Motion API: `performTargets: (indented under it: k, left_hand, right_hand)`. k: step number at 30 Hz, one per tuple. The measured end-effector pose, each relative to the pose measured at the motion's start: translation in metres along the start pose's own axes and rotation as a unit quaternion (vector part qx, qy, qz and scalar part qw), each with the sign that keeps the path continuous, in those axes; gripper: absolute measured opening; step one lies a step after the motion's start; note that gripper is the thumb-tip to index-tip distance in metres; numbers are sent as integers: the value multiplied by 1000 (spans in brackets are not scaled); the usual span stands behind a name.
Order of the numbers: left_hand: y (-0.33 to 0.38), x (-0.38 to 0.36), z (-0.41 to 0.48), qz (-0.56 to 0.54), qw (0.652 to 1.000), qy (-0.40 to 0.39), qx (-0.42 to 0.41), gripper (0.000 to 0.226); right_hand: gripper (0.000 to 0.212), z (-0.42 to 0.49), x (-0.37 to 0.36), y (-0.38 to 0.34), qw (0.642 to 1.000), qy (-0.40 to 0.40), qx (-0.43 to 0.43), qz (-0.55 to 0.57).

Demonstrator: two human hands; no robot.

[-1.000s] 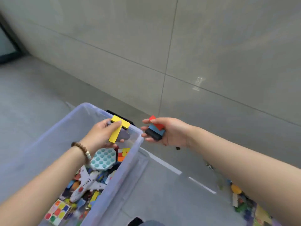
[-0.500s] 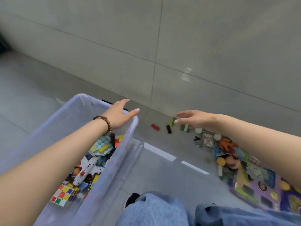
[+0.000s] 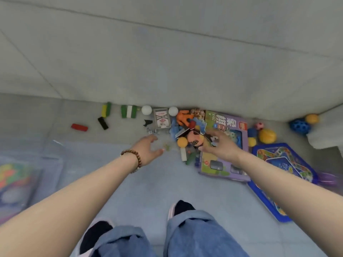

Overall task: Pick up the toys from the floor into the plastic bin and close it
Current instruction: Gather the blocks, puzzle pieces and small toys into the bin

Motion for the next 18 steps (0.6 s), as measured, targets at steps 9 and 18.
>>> performTargets:
  k: [9,18]
  left_hand:
    - [35,-49,76,104,978,41,-178,61]
    - [35,-70,115,175,959,23,-222,50]
  right_hand:
    - [63,71,-31,26,993,82,85,-3]
    - [69,86,-34,26,977,131,135,-99]
Point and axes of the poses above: each hand's wrist, its own z-axis towards the middle knuckle, its own x-axis out of the back of the hand, y = z × x, the point moved 9 cm from there along z, towards the middle knuckle, and after that the axes turned 5 degrees about -z, right-handed, at the moved point
